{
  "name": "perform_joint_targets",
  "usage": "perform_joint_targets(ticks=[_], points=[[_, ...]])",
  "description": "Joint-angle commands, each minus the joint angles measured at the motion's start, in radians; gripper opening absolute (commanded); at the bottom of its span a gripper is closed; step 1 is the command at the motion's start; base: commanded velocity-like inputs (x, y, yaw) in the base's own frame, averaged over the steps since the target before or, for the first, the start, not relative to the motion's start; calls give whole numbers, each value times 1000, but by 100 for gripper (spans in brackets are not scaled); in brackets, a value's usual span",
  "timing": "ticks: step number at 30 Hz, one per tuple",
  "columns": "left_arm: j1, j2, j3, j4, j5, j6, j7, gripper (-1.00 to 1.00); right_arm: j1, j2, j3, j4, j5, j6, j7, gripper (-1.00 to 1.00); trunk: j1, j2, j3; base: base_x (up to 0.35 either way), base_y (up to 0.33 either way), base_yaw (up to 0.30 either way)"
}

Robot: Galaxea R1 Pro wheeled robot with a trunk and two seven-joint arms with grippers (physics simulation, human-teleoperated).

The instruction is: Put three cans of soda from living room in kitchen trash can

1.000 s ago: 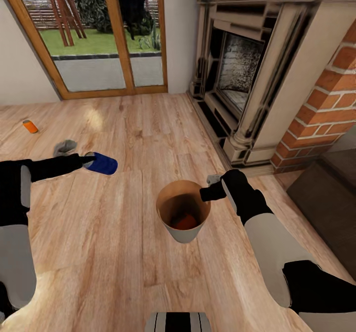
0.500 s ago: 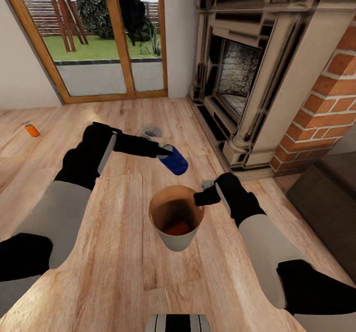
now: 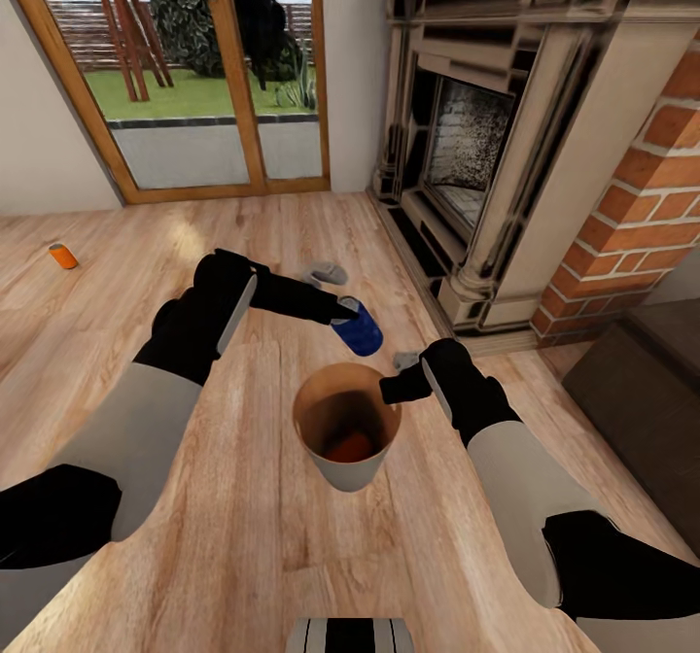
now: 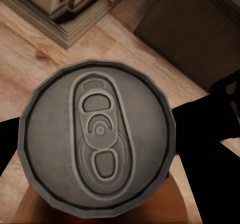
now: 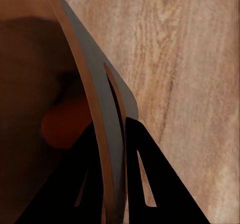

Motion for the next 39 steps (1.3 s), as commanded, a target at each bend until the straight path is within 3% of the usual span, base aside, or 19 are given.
perform_joint_targets(ticks=[1, 5, 8, 12, 13, 16, 19, 39], points=[[2, 3, 0, -3, 1, 0, 0, -100, 0, 0, -1, 0, -36, 6, 8, -100, 0, 0, 0, 0, 0, 0], [9, 35, -1, -36, 1, 0, -2, -100, 0, -1, -1, 0, -33, 6, 7, -100, 0, 0, 0, 0, 0, 0], [11, 76, -2, -69, 2, 0, -5, -100, -1, -4, -2, -1, -31, 6, 7, -100, 0, 0, 0, 0, 0, 0], [12, 101, -5, -84, 2, 0, -22, -100, -2, -5, -3, -1, -31, 6, 6, -100, 0, 0, 0, 0, 0, 0], [12, 102, -9, -85, 2, 0, -29, -100, -2, -5, -3, -1, -31, 6, 6, -100, 0, 0, 0, 0, 0, 0], [12, 107, -115, -85, -1, 0, -90, -100, -5, -6, -3, -2, -29, 6, 6, -100, 0, 0, 0, 0, 0, 0], [12, 105, -148, -83, -1, 0, -103, -100, -11, -4, -3, -2, -28, 6, 6, -100, 0, 0, 0, 0, 0, 0], [23, 111, -186, -77, -4, 0, -115, -100, -78, -8, -6, 0, -30, 6, 5, -100, 0, 0, 0, 0, 0, 0]])
